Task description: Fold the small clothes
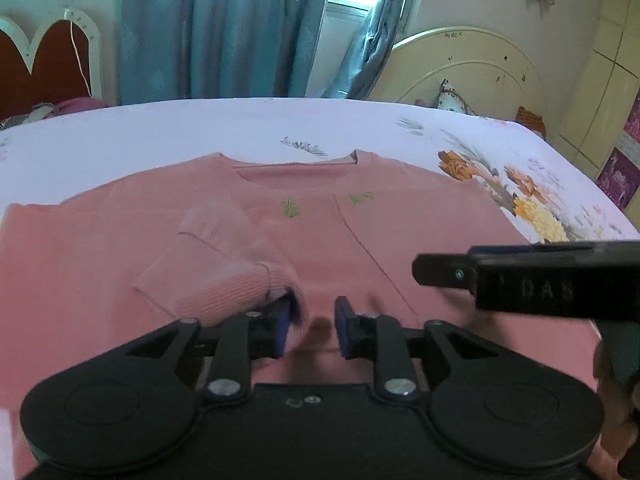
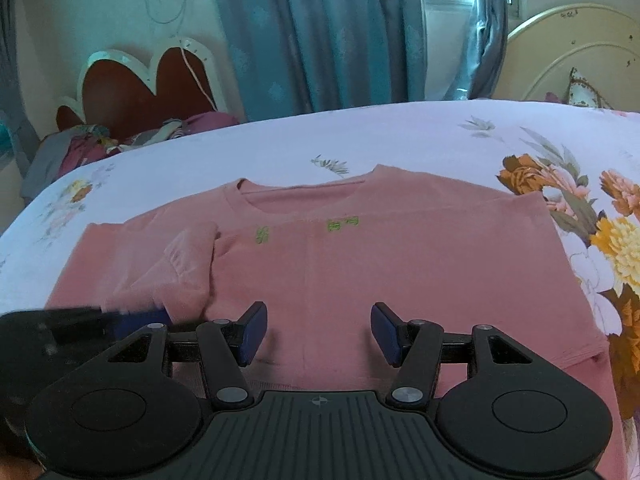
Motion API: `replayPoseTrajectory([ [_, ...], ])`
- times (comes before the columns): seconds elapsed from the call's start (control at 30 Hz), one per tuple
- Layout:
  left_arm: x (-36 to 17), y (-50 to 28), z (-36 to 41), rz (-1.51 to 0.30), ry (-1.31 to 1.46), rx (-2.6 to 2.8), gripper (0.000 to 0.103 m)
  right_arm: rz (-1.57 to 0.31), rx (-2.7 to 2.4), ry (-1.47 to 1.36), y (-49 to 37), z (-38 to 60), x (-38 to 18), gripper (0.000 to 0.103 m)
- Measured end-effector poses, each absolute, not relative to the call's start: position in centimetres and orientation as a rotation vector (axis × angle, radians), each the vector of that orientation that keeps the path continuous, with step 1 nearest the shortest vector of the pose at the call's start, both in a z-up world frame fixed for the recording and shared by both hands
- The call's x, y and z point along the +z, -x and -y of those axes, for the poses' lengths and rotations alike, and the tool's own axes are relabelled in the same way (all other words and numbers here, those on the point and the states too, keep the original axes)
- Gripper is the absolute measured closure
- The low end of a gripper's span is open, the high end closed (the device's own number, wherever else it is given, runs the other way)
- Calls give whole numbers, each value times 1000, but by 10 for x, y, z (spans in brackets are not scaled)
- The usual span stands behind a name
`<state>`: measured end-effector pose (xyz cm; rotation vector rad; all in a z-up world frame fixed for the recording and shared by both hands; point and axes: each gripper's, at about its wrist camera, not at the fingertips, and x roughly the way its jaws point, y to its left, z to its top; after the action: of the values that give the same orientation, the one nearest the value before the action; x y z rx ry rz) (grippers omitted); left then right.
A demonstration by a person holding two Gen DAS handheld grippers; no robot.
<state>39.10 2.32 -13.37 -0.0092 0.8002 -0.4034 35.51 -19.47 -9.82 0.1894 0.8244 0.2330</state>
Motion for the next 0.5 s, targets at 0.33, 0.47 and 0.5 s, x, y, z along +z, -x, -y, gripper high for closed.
replayPoseTrajectory([
  [0.33, -129, -345, -113, -748, -62, -99, 34, -815, 420, -49, -352, 128, -100, 46],
  [0.47, -143, -340, -142, -776, -50, 16, 36, -799, 429, 103, -351, 97, -112, 46],
  [0.5, -145, -339, -144, -785, -50, 30, 36, -791, 425, 147, -351, 90, -115, 46],
])
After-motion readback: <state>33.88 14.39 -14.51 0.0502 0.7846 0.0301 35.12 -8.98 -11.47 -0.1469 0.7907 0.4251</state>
